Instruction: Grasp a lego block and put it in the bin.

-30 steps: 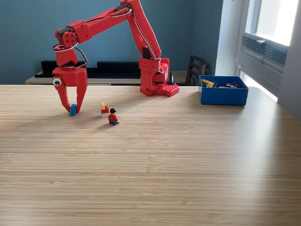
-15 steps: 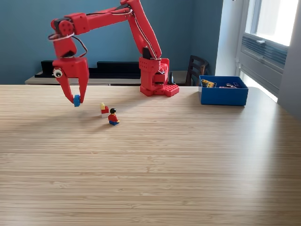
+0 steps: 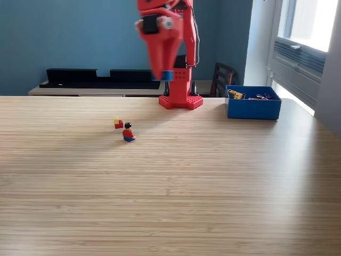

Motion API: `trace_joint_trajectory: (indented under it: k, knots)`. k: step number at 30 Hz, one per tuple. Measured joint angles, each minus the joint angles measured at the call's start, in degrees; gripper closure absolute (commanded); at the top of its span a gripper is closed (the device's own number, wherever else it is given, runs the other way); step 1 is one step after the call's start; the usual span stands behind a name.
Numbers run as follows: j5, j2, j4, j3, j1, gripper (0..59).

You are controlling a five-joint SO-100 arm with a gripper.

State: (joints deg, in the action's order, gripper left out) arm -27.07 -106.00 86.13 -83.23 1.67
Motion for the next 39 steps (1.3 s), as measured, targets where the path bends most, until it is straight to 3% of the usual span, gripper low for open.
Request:
trace_joint_trajectory:
  k: [12,22,23,25,27,29,31,33,37,38,39]
  knots:
    - [11.87,-2.02,0.0,-13.62,52.91,58.6]
    - [19.25,-2.02,0.0,-20.65,74.97,58.4]
    - [19.86,-2.02,0.0,-20.65,75.59,55.4]
    - [20.39,-2.02,0.0,-20.65,76.11,40.5]
    - [21.18,-2.02,0.0,-20.65,76.11,30.6]
    - [21.8,-2.02,0.0,-20.65,76.11,25.5]
    - [21.88,-2.02,0.0,-20.65,76.03,24.1]
    - [21.88,-2.02,0.0,-20.65,76.03,26.8]
    - [22.32,-2.02,0.0,-20.65,73.92,54.4]
    - [22.32,-2.02,0.0,-20.65,72.69,58.5]
    - [22.06,-2.02,0.0,-20.65,71.19,58.5]
